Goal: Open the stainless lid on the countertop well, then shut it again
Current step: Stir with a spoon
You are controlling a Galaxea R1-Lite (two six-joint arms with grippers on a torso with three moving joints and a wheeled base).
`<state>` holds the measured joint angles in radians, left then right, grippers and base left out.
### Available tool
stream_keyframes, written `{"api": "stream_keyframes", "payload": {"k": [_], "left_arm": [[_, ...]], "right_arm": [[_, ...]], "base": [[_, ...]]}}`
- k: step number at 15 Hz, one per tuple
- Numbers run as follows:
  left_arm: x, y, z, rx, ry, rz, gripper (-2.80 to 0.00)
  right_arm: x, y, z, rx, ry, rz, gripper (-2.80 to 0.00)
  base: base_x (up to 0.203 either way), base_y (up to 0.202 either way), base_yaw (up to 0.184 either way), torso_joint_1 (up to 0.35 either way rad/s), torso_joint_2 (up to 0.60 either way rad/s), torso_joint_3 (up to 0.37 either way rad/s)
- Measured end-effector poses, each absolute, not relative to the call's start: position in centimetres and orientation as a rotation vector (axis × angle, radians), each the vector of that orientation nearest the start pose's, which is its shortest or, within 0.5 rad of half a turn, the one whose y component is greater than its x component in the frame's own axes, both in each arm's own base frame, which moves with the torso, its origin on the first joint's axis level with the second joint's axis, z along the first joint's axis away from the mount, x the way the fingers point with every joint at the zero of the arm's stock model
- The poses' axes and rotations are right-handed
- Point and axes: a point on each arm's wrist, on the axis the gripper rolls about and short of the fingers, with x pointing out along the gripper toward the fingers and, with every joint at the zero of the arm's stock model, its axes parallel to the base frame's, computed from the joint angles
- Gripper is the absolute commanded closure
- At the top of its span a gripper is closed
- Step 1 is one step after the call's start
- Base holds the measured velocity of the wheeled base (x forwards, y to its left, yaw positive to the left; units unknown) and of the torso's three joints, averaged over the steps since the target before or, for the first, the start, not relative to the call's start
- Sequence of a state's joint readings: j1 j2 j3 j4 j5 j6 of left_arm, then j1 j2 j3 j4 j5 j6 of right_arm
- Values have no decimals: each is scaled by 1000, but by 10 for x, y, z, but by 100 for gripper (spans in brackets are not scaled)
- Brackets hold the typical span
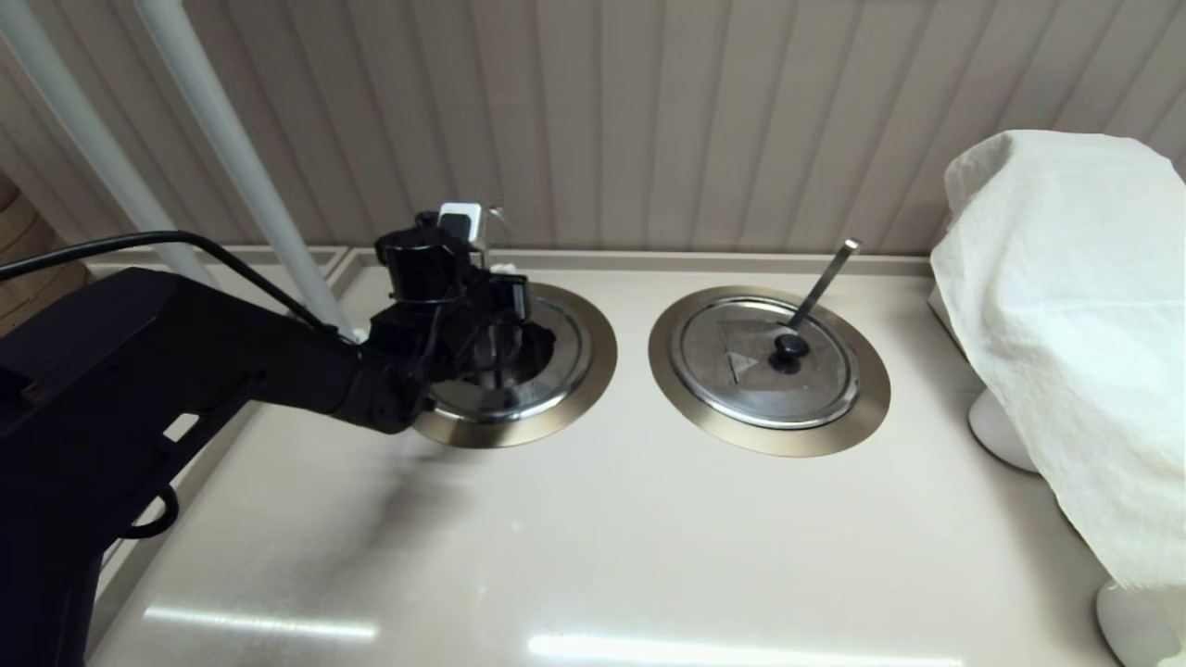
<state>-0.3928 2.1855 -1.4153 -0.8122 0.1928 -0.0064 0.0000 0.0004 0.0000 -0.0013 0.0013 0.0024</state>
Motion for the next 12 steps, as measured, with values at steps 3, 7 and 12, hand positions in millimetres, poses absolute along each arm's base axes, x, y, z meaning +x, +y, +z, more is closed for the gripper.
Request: {"api": "stream_keyframes", "payload": {"k": [3, 7, 12], "left_arm": [[417, -184, 177, -46, -25, -236, 0], [427, -195, 184, -80, -87, -208, 0], [447, -187, 185, -101, -144, -117, 0]], "right_arm": [[-23, 0, 76, 2, 0, 2, -280], [-23, 0, 76, 2, -1, 1, -280], [-23, 0, 76, 2, -1, 2, -280]], "base": [[0, 0, 0, 0, 0, 0], [0, 0, 0, 0, 0, 0], [0, 0, 0, 0, 0, 0]]}}
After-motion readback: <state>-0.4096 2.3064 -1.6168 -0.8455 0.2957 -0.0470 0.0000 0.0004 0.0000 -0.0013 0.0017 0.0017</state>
